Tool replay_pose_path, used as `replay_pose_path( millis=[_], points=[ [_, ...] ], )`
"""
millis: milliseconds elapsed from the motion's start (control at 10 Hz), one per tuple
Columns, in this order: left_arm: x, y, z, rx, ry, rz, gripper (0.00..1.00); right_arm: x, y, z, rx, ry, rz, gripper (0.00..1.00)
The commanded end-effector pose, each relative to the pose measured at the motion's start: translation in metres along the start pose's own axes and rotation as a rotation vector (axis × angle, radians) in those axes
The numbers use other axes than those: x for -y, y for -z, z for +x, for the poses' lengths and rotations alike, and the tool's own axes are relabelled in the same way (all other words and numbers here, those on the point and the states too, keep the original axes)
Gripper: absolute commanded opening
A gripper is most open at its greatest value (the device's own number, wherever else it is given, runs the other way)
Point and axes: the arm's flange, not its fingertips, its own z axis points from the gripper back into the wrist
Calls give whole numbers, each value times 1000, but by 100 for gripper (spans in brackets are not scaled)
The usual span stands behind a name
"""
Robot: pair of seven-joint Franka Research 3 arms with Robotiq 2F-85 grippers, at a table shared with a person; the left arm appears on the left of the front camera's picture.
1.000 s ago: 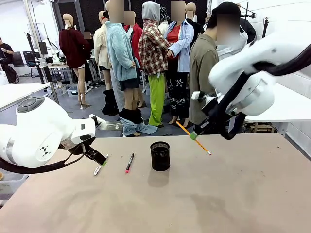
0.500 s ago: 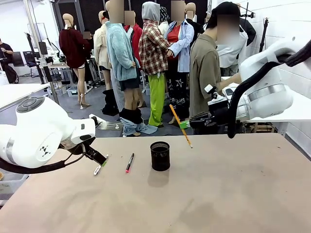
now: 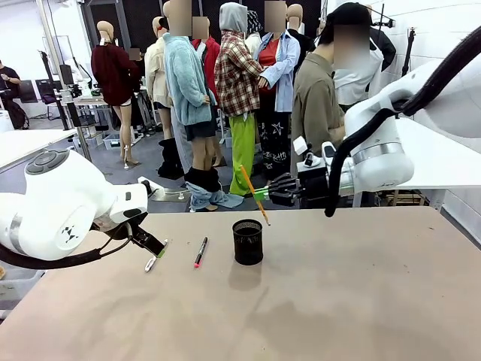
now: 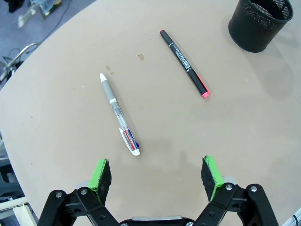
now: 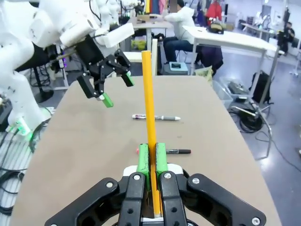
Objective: Place the pens into the pen holder.
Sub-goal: Pick up a writing instrument from the table and place it into the Pen holder.
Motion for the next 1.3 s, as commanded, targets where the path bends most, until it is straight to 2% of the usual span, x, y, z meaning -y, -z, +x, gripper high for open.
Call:
replay_pose_path(
  millis=[0,100,500,1000,1200],
  points=[
    [-1,0,-1,1,-3,0,100,-4,-1,1,-18,-36,-114,0],
    [-1,0,-1,1,-3,0,100,0,0,0,0,0,0,0],
    [-1,0,-1,1,-3,0,100,1,1,2,-8,-12,-20,0],
    [-1,0,-1,1,-3,0,100,27,30,6,71,-77,121,0],
    [-1,0,-1,1,-3,0,100,37,42,-3,66,-94,183,0]
  ],
)
